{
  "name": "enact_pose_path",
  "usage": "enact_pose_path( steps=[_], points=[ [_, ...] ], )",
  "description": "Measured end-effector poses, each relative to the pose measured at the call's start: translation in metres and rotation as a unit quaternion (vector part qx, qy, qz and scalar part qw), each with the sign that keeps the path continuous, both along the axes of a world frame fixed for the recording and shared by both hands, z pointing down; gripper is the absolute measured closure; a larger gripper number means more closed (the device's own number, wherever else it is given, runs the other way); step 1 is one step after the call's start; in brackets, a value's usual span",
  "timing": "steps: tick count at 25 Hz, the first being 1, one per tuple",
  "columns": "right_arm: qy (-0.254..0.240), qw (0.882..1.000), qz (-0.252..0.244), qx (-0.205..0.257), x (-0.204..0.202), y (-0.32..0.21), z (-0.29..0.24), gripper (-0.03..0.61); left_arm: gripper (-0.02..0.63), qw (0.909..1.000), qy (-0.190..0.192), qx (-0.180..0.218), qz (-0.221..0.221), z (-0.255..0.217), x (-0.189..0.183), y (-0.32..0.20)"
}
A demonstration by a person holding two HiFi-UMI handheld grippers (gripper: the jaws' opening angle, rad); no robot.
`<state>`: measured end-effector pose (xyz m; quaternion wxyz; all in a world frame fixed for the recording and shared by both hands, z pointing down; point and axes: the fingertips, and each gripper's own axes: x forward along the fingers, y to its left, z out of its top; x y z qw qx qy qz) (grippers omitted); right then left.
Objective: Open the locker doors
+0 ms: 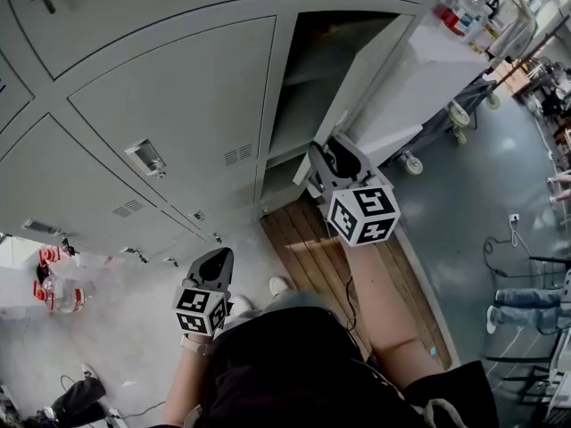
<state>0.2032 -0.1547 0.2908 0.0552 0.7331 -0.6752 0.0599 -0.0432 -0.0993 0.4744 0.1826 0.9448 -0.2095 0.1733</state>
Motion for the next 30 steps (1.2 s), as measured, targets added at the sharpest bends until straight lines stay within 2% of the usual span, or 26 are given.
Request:
enact_pose_path(
  steps=[10, 15, 30],
  points=[
    [-0.011, 0.997, 0.076, 0.001, 0.015, 0.037, 0.0, 0.413, 0.594, 0.997, 0.002, -0.008, 0.077, 0.006, -0.003, 0.015],
    [-0.017, 0.994, 0.108, 0.01, 0.022, 0.058, 0.0, 0.431, 0.594, 0.9937, 0.001, -0.011, 0.111, 0.009, 0.003, 0.02],
    [-0.025, 0.982, 0.181, 0.041, 0.078, 0.13, -0.001, 0.465, 0.594, 0.9854, 0.007, 0.002, 0.17, -0.003, 0.071, 0.022]
  ],
)
